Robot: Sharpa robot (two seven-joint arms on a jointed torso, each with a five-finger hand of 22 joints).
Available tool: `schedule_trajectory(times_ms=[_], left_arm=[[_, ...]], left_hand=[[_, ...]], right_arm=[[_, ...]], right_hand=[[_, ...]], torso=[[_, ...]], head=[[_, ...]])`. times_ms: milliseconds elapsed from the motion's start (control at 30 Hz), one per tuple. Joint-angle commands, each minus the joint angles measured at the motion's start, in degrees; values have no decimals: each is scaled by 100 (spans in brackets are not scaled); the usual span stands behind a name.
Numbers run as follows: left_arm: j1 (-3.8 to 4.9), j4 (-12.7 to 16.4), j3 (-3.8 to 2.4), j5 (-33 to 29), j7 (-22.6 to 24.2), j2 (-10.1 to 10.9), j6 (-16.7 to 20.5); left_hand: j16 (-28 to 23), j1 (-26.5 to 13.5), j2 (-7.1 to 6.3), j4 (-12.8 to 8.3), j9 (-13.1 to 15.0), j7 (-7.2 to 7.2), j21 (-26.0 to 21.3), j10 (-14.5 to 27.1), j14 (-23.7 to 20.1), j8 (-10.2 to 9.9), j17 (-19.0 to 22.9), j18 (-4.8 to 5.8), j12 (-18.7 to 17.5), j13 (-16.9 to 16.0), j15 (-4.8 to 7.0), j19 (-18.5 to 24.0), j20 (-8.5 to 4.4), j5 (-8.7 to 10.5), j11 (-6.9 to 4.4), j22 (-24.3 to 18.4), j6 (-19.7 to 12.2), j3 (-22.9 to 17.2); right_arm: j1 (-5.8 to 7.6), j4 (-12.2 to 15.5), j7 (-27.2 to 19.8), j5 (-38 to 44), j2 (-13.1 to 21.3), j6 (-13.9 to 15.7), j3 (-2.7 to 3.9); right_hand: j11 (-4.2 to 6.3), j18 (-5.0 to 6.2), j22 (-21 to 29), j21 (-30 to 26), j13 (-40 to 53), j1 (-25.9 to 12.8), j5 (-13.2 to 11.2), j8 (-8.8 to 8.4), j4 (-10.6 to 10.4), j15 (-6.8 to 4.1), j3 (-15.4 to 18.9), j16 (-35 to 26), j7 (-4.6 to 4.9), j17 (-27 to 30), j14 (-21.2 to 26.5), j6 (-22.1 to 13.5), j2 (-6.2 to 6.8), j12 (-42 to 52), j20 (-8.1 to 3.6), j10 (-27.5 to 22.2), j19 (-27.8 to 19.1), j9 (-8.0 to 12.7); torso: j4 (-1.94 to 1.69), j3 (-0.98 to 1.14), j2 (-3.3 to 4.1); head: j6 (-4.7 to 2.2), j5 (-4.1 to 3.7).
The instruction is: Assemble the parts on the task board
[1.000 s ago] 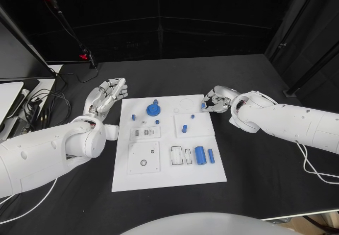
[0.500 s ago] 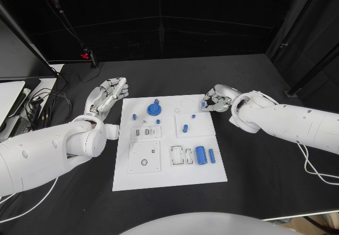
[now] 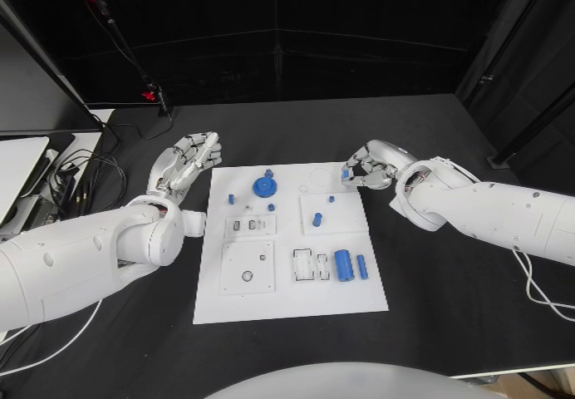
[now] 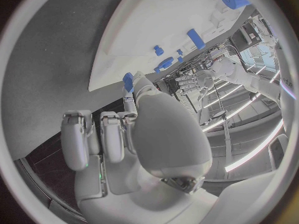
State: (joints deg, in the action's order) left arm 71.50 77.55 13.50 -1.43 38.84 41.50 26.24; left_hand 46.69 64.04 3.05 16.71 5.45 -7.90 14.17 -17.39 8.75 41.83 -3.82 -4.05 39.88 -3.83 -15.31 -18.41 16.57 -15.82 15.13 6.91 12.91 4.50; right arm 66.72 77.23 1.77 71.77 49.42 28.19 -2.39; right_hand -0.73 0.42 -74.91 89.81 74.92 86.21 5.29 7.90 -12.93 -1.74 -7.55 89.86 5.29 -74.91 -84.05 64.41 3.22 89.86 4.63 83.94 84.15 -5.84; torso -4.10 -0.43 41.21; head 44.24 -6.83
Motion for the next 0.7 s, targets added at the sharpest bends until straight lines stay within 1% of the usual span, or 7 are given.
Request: schedule_trajectory(times_ms=[33,100,233,300,400,500,700], left_arm=[[9,-4,-4,41,1088,-15,-21],[9,-11,-4,41,1087,-30,-19],[10,-18,-4,41,1086,-60,-22],[10,-21,-4,41,1086,-68,-23],[10,-23,-4,41,1087,-70,-21],[11,-21,-4,41,1088,-68,-21],[11,-24,-4,41,1087,-62,-14]], left_hand=[[34,-1,66,3,-6,-919,36,32,-41,28,7,-106,31,5,9,0,6,-40,12,8,0,30],[34,-1,66,3,-6,-919,36,32,-41,28,7,-106,31,5,9,0,6,-40,12,8,0,30],[34,-1,66,3,-6,-919,36,32,-41,28,7,-106,31,5,9,0,6,-40,12,8,0,30],[34,-1,66,3,-6,-919,36,32,-41,28,7,-106,31,5,9,0,6,-40,12,8,0,30],[35,-1,66,3,-8,-919,37,31,-41,29,7,-106,32,5,9,1,6,-40,12,9,1,34],[35,-1,66,3,-8,-919,37,31,-41,29,7,-106,32,5,9,1,6,-40,12,9,1,34],[35,-1,66,3,-8,-919,37,31,-41,29,7,-106,32,5,9,1,6,-40,12,9,1,34]], right_arm=[[111,264,22,-47,10,197,11],[165,423,100,-52,-11,128,12],[213,676,219,-58,-91,-41,13],[226,787,279,-59,-156,-122,14],[234,892,352,-60,-249,-170,14],[239,968,449,-61,-365,-205,14],[241,1036,815,-28,-638,-254,14]], right_hand=[[-51,-42,-1509,19,1508,-5,44,16,35,39,7,14,-54,-1509,-595,106,-55,14,26,606,585,-34],[-53,-42,-1509,19,1508,-7,48,15,36,41,9,14,-52,-1509,-595,109,-56,14,28,606,585,-34],[-55,-42,-1509,19,1508,-11,51,12,36,43,11,14,-50,-1509,-595,110,-56,14,29,606,585,-32],[-61,-42,-1509,19,1508,-19,54,7,33,48,12,14,-42,-1509,-595,117,-67,14,33,606,585,-30],[-67,-42,-1509,19,1508,-20,56,1,33,53,9,14,-38,-1509,-595,121,-81,14,36,606,585,-28],[-68,-42,-1509,19,1508,-20,57,-1,34,54,9,14,-36,-1509,-595,122,-85,14,37,606,585,-27],[-99,-42,-1509,19,1508,-36,66,-9,41,73,14,14,6,-1509,-595,159,-110,14,51,606,585,-25]], torso=[[-18,-9,-3],[-8,-5,3],[-31,-5,10],[-9,-1,7],[-4,-4,6],[-4,-6,-2],[9,-5,0]], head=[[4,70],[5,120],[17,202],[42,293],[50,341],[81,424],[169,669]])
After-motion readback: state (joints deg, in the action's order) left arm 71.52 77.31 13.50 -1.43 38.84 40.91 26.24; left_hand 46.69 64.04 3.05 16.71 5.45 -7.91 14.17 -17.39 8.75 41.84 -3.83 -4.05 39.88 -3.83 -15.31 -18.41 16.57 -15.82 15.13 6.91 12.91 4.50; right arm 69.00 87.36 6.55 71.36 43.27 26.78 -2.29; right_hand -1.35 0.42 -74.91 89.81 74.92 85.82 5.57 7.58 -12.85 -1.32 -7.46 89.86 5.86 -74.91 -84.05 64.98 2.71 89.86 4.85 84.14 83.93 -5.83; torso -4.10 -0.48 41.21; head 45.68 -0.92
